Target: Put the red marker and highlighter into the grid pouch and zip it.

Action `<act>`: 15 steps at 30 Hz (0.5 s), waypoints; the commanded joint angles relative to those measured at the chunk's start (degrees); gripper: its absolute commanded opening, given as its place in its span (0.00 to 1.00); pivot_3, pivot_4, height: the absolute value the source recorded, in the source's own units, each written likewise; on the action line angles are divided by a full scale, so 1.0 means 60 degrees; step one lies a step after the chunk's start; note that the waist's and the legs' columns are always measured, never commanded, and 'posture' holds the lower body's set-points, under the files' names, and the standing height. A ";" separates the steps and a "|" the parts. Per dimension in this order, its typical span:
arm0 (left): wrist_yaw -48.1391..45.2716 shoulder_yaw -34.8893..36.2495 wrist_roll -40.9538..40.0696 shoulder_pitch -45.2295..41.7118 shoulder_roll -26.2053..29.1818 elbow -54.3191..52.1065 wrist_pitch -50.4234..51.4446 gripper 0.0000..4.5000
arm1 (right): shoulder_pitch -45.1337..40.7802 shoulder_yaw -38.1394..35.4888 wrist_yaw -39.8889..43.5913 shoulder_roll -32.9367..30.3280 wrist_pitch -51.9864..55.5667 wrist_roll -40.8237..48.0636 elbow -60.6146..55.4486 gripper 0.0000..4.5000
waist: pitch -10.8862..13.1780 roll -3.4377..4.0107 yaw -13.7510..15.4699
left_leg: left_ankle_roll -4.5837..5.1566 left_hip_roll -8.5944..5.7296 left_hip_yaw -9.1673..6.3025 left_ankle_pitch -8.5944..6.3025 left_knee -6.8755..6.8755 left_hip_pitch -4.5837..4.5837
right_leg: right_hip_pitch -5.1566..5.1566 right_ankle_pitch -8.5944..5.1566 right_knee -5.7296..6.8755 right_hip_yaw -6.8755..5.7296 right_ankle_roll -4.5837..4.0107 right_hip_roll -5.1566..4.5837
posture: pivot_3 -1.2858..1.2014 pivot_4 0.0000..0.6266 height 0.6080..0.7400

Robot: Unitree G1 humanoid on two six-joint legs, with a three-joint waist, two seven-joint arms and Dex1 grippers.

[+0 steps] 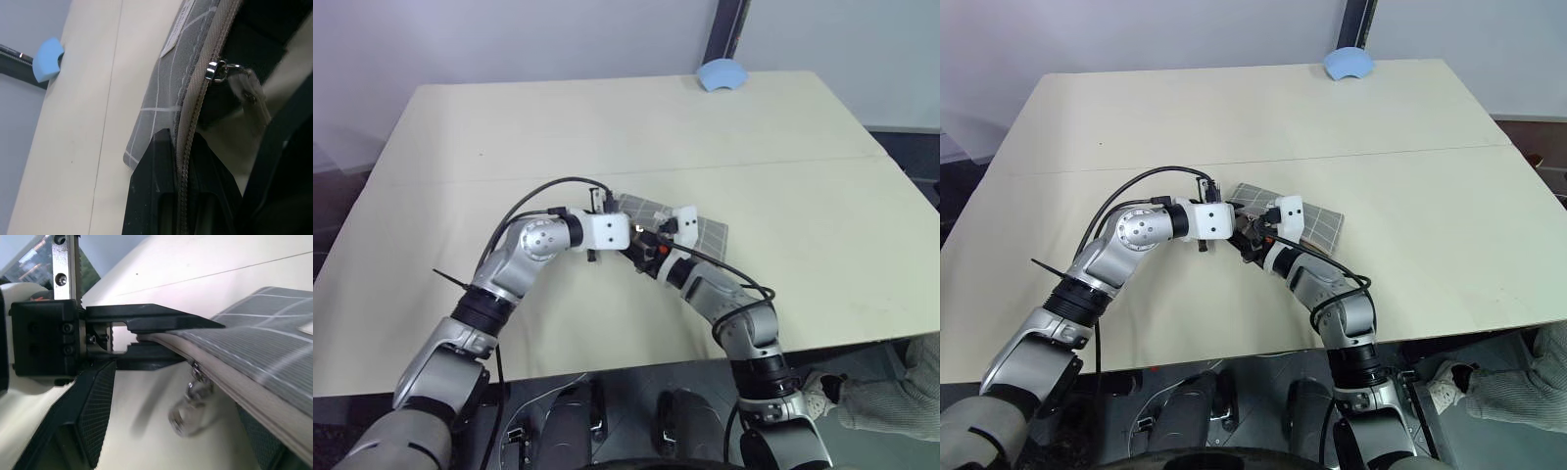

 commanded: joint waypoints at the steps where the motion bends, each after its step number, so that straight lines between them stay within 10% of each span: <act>1: 0.0007 0.0022 -0.0031 -0.0097 -0.0023 -0.0602 -0.0128 0.00 | -0.0132 -0.0120 0.0008 0.0060 -0.0299 -0.0044 -0.0112 0.44 | 0.0000 0.0000 0.0004 | -0.0001 0.0000 0.0000 0.0000 0.0000 0.0000 | 0.0001 0.0000 0.0000 0.0000 0.0000 0.0000 | 0.52 0.24 1.00; 5: 0.0017 0.0016 -0.0034 -0.0039 0.0021 -0.0646 -0.0121 0.00 | 0.0016 -0.0085 0.0123 -0.0021 -0.0217 0.0001 -0.0326 0.01 | 0.0000 0.0000 -0.0003 | -0.0001 0.0000 0.0000 0.0000 0.0000 0.0000 | 0.0001 0.0000 0.0000 0.0000 0.0000 -0.0001 | 0.52 0.24 1.00; 15: 0.0089 0.0075 -0.0045 0.0000 0.0105 -0.0590 -0.0148 0.00 | 0.1032 -0.0446 0.0095 -0.0572 0.0211 0.0266 -0.1365 0.01 | 0.0000 0.0000 -0.0049 | -0.0001 0.0000 -0.0001 -0.0001 -0.0001 0.0000 | 0.0001 0.0000 -0.0001 0.0001 0.0000 -0.0002 | 0.52 0.24 1.00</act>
